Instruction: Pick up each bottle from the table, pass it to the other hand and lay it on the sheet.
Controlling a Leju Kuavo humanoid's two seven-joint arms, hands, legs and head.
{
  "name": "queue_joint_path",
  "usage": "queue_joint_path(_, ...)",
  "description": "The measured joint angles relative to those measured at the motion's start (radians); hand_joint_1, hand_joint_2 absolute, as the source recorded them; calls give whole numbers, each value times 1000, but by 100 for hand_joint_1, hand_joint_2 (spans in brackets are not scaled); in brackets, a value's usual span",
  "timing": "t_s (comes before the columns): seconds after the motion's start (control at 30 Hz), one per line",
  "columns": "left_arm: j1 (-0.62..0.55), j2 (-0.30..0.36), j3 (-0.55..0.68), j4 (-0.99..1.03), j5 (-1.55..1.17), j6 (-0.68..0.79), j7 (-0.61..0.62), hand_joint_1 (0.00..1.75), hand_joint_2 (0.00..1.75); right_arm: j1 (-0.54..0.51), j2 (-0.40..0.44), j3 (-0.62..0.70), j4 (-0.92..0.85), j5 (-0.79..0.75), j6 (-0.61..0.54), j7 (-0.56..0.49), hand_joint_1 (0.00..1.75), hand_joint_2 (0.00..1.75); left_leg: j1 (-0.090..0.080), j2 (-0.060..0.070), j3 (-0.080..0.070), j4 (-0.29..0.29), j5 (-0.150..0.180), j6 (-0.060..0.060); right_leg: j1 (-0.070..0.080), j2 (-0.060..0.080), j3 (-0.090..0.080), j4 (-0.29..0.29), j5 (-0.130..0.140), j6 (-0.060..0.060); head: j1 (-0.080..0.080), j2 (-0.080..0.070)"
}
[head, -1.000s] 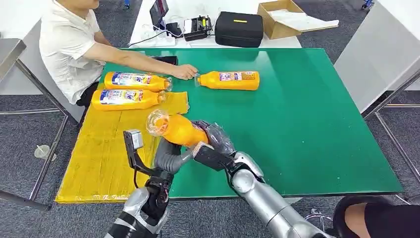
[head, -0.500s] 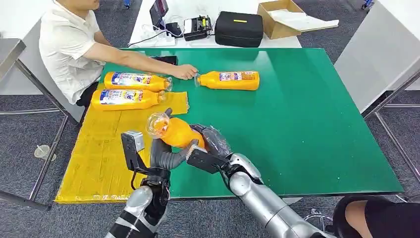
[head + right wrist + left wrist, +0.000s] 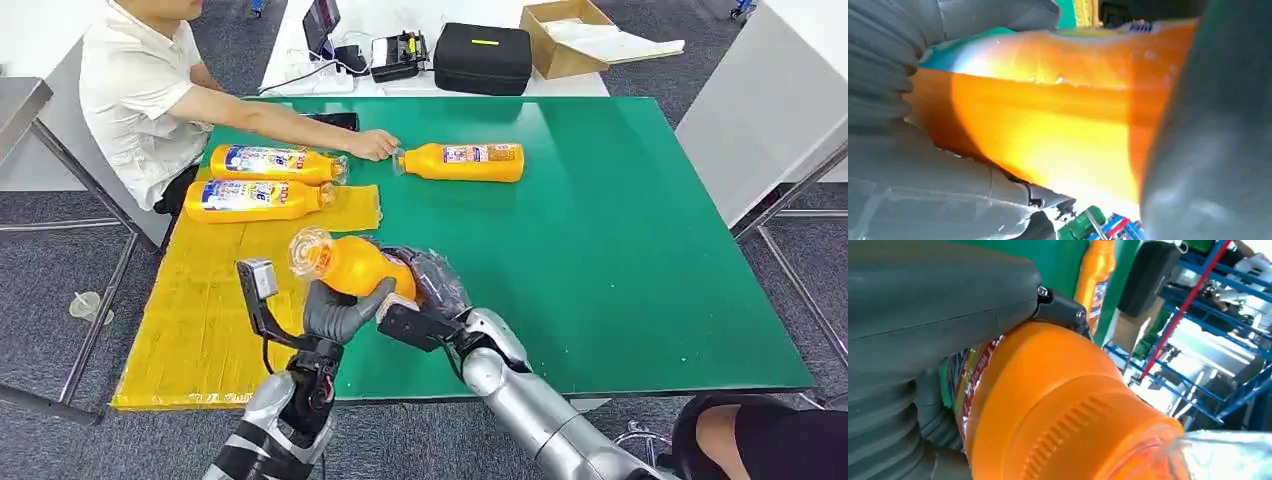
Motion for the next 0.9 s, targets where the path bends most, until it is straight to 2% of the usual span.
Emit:
queue_joint_path(0.47,1,4,3,6,-2,8,-26,175,175,0,22,2,0,-2,-29,-3,0,175,0,0,0,0,0,0,0,0,0,0,0,0,0,0)
queue_joint_path(0.67,0,4,6,-5,-65,164,-67,175,175,23,33,6,-6,43,-121,12,0,175,0,0,0,0,0,0,0,0,0,0,0,0,0,0)
queue_joint_path(0.8,-1,4,14,-5,-88,215,-81,175,175,39,33,7,-11,59,-146,21,0,175,0,0,0,0,0,0,0,0,0,0,0,0,0,0)
queue_joint_path(0.9,-4,6,27,-3,-157,315,-111,175,175,59,32,7,-18,85,-190,39,0,175,0,0,0,0,0,0,0,0,0,0,0,0,0,0)
